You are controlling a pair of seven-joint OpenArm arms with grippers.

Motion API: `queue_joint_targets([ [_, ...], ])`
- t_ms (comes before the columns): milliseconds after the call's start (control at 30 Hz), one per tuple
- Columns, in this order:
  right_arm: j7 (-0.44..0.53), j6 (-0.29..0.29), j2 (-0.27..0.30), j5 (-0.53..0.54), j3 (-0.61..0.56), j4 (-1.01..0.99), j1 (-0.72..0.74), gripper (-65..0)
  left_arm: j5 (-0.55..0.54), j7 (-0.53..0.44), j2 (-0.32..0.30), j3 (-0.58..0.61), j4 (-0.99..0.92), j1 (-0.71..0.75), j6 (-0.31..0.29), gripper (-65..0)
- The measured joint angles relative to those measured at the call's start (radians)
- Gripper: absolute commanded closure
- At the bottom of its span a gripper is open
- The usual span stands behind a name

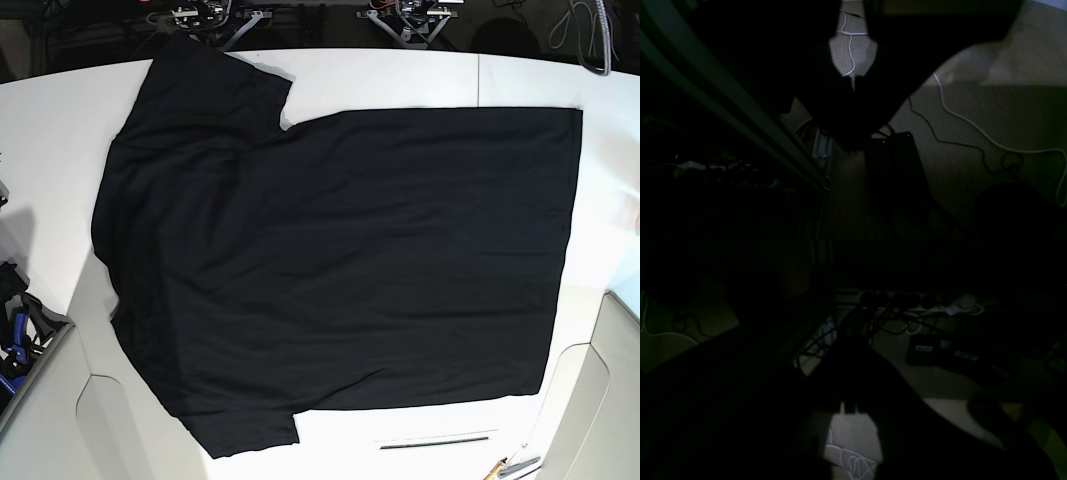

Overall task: Fold the T-shirt properly
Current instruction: 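Move both grippers from rest toward the shirt's shoulder corners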

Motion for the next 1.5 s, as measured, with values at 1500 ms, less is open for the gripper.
queue_joint_targets([
  [1500,-0.148,0.274,0.302,0.412,0.742,1.672,-1.003,0.0,-0.512,0.376,-0.358,-0.335,1.607,1.022,-0.59,0.0],
])
